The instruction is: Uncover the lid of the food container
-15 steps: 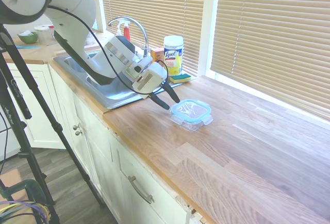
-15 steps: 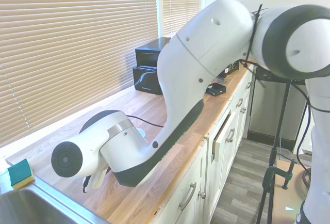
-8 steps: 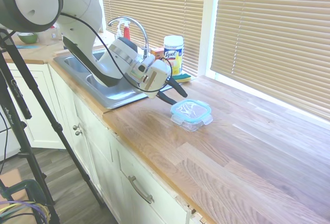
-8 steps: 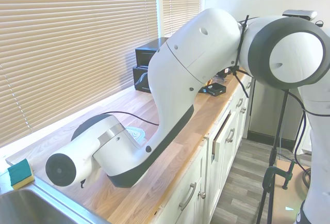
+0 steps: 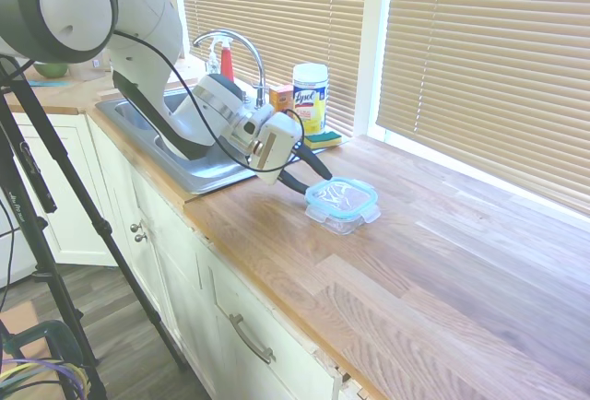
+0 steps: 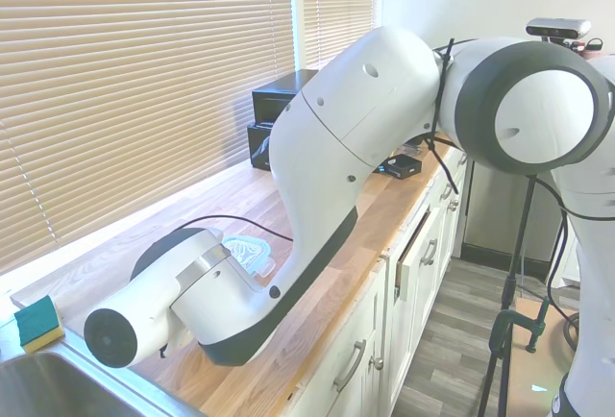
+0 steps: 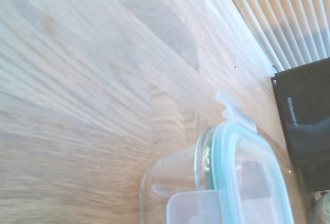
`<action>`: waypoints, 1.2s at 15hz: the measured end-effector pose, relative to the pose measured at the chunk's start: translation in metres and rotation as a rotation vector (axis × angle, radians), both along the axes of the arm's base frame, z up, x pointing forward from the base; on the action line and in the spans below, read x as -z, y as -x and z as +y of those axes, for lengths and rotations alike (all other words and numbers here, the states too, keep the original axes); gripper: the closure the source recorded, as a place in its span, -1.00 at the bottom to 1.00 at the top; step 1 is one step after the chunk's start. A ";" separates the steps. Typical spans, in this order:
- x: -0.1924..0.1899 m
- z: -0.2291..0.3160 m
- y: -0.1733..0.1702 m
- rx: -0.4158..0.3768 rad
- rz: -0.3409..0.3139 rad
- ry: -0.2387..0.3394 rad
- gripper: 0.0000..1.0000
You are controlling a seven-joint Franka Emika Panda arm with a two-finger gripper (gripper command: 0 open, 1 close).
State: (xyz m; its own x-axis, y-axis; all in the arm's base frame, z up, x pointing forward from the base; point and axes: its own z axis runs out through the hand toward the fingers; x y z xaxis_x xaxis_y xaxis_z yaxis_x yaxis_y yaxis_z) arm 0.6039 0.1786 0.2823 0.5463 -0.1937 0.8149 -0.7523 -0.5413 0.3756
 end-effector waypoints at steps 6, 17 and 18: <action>-0.002 0.006 0.006 0.027 0.006 0.032 1.00; 0.005 0.006 0.013 0.051 0.034 0.042 1.00; 0.005 0.007 0.013 0.051 0.034 0.042 1.00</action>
State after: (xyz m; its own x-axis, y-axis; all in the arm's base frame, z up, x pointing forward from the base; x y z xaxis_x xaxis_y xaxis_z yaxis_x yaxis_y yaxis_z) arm 0.5906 0.1852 0.2777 0.5643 -0.1882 0.8038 -0.7649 -0.4856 0.4233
